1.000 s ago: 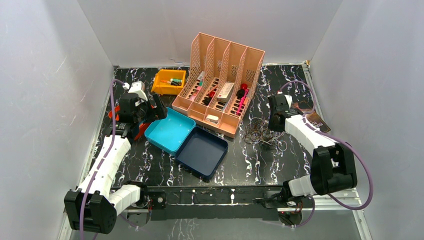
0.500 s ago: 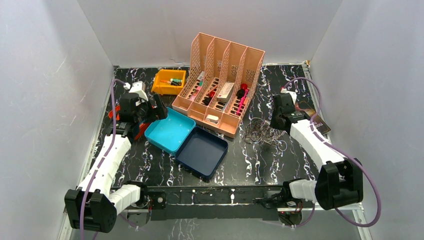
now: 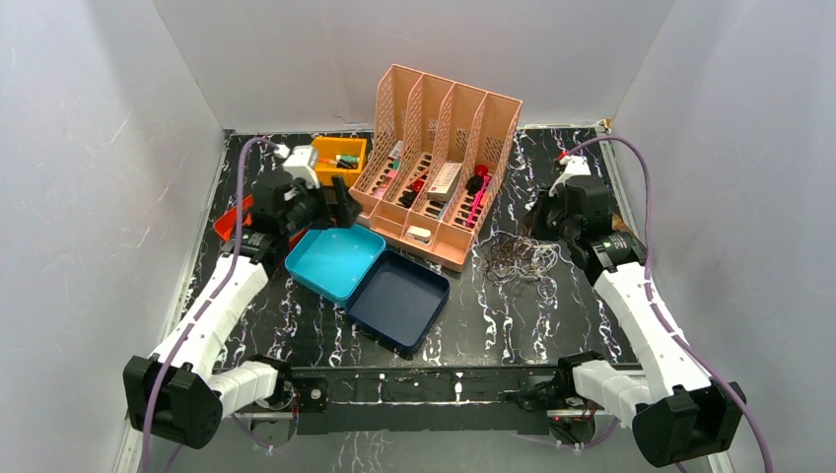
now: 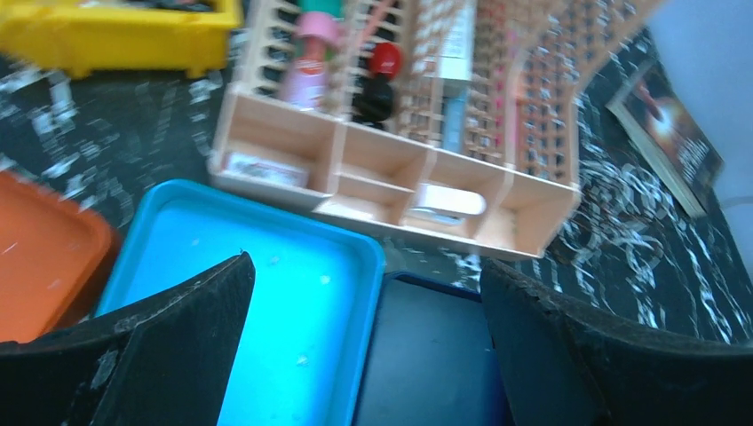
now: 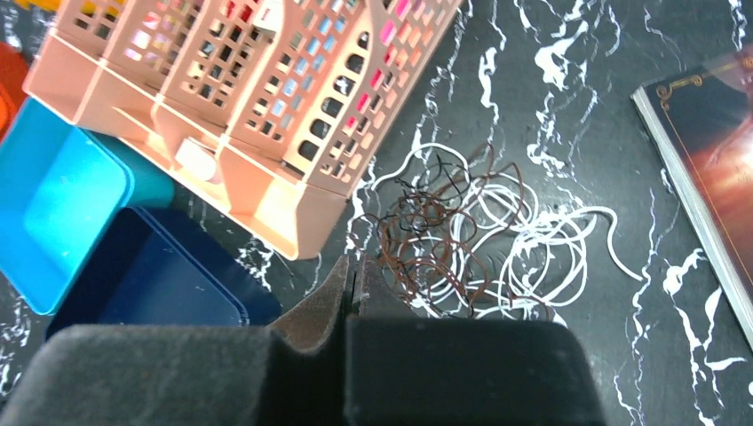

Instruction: Untangle the cables

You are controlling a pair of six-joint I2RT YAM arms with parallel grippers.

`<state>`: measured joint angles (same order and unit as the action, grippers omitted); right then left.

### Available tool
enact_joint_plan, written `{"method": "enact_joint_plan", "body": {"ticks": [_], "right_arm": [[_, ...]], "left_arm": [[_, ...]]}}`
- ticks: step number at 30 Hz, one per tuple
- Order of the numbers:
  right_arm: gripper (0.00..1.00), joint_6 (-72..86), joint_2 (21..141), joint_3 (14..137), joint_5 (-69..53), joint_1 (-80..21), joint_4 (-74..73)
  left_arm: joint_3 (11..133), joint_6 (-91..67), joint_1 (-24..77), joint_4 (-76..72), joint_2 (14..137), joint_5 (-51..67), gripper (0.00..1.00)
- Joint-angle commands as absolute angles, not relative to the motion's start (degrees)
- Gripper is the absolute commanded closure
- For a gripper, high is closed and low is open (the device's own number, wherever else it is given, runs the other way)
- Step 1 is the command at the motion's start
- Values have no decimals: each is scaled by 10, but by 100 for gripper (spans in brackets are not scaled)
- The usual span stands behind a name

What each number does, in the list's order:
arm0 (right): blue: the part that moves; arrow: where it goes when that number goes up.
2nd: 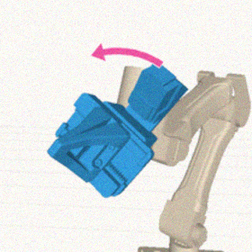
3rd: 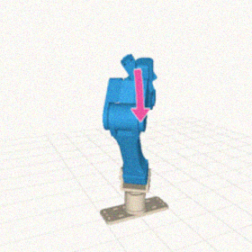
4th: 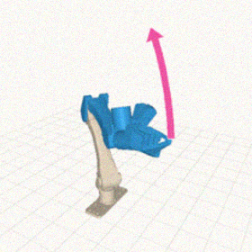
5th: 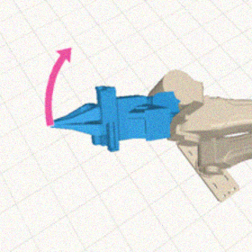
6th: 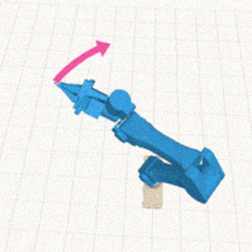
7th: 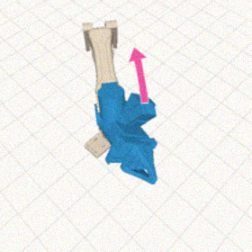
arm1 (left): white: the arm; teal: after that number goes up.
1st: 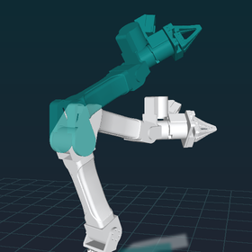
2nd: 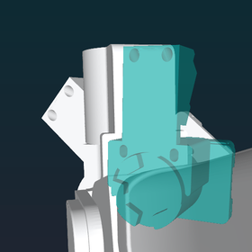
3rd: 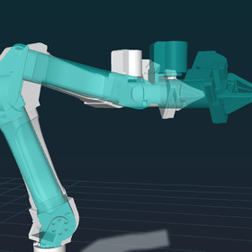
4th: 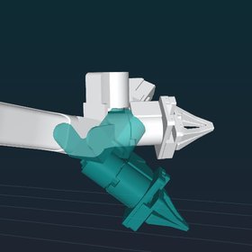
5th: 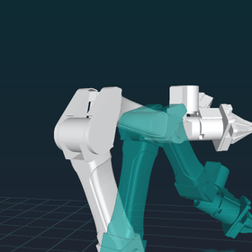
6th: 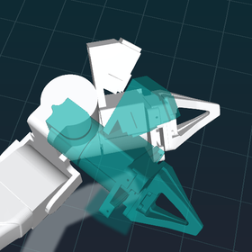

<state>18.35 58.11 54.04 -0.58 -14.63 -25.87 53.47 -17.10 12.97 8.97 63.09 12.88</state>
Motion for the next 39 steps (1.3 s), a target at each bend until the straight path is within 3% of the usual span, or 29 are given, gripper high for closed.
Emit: {"method": "enact_joint_plan", "body": {"ticks": [1,12,19,31,39], "right_arm": [[100,175,561,577,-35,-145,-237],[100,215,502,576,-28,-145,-258],[100,205,477,610,-33,-145,-265],[100,178,452,633,-89,-145,-242],[100,187,453,634,-95,-144,-233]], "left_arm": [[573,-156,229,58,647,97,1],[562,-138,399,-89,722,70,3],[542,-90,483,-270,776,79,3],[611,-21,503,-331,879,172,2],[658,-62,506,-321,922,230,4]]}}
